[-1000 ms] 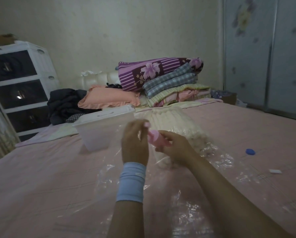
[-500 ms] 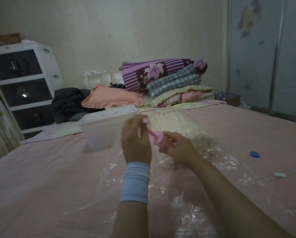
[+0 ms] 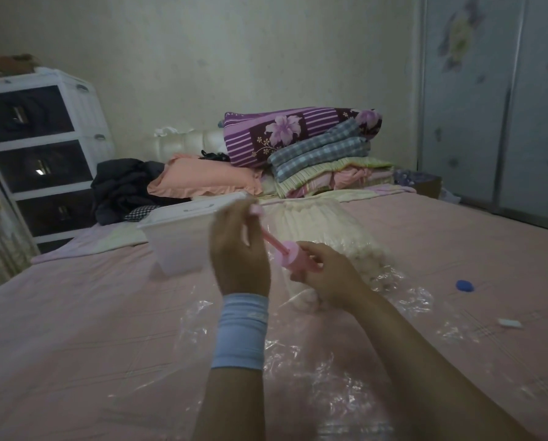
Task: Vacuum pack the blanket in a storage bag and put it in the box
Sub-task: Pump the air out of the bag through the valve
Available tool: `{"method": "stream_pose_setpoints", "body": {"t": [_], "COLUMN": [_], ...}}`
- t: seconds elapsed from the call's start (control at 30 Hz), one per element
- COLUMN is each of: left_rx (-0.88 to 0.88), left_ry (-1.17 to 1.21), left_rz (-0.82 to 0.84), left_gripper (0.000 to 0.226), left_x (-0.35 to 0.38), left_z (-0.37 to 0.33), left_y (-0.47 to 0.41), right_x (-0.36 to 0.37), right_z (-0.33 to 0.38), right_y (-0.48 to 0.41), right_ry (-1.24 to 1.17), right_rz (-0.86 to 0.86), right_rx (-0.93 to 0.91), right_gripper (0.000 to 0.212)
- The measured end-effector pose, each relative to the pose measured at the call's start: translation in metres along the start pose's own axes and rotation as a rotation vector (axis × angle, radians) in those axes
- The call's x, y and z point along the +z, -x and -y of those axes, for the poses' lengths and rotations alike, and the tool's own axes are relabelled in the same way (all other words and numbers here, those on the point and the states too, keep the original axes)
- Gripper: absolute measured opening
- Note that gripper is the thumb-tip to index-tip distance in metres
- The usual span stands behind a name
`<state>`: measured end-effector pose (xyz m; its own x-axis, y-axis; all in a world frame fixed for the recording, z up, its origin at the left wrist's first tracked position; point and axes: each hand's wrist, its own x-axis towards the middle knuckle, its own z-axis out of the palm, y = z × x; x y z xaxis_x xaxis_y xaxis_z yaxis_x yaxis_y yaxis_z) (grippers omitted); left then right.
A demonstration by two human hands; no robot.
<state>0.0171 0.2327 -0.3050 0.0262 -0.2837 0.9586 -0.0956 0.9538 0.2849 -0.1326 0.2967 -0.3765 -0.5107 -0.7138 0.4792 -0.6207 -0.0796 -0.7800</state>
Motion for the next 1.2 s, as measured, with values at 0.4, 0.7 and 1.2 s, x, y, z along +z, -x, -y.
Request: {"method": "stream_pose_setpoints", "body": {"t": [0.4,0.7,1.2], "left_rx": [0.039,-0.144,-0.151], "left_ry": [-0.009,-0.002,0.029], "left_rz": [-0.244,0.371,0.354], "left_gripper": [0.016,0.012,0.014], "left_x": [-0.018,0.010,0.015], "left_z": [-0.010,0.014,0.011], "left_y": [-0.031,0.018,0.034], "right_x": [-0.002,0.003,0.002], "right_z": [-0.001,-0.003,-0.002], "right_y": [0.001,0.000,0.001], "right_ry": [0.029,0.059,0.049], "right_rz": [0.001,-0.021,-0.027], "right_rx": [0.007,-0.019,-0.007], "right_gripper": [0.057,0.054,0.059]}}
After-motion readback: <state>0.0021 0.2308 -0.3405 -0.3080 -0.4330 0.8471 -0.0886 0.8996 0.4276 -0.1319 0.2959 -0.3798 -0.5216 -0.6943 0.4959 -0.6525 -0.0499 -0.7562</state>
